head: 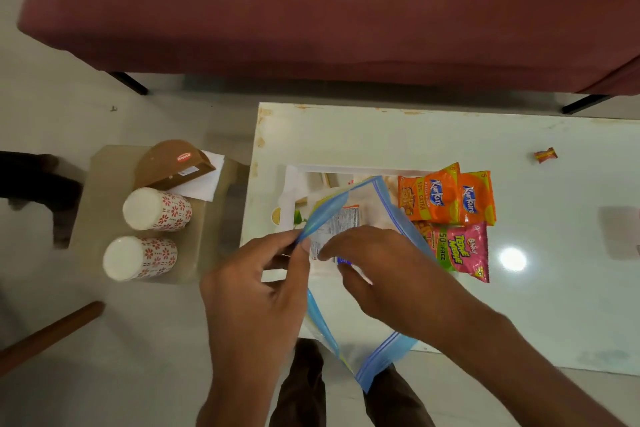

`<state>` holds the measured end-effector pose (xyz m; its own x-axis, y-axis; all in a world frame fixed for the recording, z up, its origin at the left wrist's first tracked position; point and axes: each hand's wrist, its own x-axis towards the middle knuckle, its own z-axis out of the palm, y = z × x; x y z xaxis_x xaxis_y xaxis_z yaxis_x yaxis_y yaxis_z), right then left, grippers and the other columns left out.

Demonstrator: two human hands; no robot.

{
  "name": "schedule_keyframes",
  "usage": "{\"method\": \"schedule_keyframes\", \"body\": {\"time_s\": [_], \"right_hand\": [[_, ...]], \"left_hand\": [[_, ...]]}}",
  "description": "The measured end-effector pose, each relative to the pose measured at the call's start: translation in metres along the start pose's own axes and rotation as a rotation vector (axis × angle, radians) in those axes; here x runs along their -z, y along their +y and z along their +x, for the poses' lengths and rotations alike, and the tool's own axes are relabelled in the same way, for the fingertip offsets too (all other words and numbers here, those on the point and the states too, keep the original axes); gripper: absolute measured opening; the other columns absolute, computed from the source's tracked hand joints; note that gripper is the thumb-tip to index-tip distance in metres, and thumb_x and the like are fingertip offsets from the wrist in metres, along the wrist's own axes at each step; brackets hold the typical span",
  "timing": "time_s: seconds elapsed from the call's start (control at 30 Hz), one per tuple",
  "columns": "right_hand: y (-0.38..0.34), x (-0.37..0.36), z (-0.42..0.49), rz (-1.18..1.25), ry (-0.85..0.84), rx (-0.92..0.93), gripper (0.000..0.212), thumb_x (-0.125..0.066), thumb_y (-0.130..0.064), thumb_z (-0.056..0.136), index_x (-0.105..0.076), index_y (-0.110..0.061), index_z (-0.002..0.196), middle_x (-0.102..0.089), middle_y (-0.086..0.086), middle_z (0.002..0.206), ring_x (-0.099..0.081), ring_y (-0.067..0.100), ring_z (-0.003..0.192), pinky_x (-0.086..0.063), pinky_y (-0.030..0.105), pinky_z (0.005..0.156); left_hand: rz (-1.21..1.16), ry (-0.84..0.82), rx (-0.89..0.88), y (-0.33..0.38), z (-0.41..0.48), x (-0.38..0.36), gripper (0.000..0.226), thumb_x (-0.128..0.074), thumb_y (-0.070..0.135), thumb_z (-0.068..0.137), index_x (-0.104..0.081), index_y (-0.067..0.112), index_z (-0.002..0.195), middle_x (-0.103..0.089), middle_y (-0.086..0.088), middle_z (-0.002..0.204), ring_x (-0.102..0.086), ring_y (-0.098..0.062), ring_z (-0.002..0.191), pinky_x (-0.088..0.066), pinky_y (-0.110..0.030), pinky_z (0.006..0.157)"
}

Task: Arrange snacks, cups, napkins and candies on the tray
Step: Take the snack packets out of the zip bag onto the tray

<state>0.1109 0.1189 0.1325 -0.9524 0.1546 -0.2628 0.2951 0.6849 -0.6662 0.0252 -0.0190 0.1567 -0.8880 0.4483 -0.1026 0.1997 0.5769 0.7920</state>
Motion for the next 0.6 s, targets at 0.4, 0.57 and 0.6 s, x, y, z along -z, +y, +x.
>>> {"method": "schedule_keyframes", "body": {"time_s": [0.4,0.57,0.6], "right_hand": [[0.051,-0.089,0.035,-1.093,-0.48,0.215,0.071,-0.061,-0.027,0.096,-0.02,-0.026,0.152,-0.014,0.016,0.16,-0.01,0.04,0.148,-0.02,0.063,0.111],[0.047,-0.094,0.041,-1.021,-0.477,0.459,0.036,-0.058,-0.014,0.092,-0.059,-0.022,0.127,-0.061,0.01,0.13,-0.058,0.033,0.119,-0.053,0.039,0.089],[0.043,-0.092,0.043,-1.044,-0.435,0.487,0.025,-0.064,-0.014,0.086,-0.068,-0.021,0.11,-0.07,0.007,0.112,-0.066,0.029,0.102,-0.057,0.036,0.078]], "left_hand": [[0.042,-0.095,-0.099,0.007,-0.012,0.016,0.043,-0.058,0.043,0.083,-0.078,0.013,0.105,-0.079,0.001,0.09,-0.073,-0.01,0.076,-0.062,-0.023,0.058],[0.034,-0.085,-0.101,0.002,-0.016,0.017,0.027,-0.066,0.029,0.088,-0.079,0.012,0.104,-0.079,0.0,0.091,-0.073,-0.012,0.077,-0.064,-0.037,0.061],[0.04,-0.081,-0.106,0.0,-0.016,0.018,0.022,-0.069,0.024,0.088,-0.079,0.012,0.103,-0.079,0.0,0.09,-0.073,-0.011,0.076,-0.064,-0.037,0.061]]}}
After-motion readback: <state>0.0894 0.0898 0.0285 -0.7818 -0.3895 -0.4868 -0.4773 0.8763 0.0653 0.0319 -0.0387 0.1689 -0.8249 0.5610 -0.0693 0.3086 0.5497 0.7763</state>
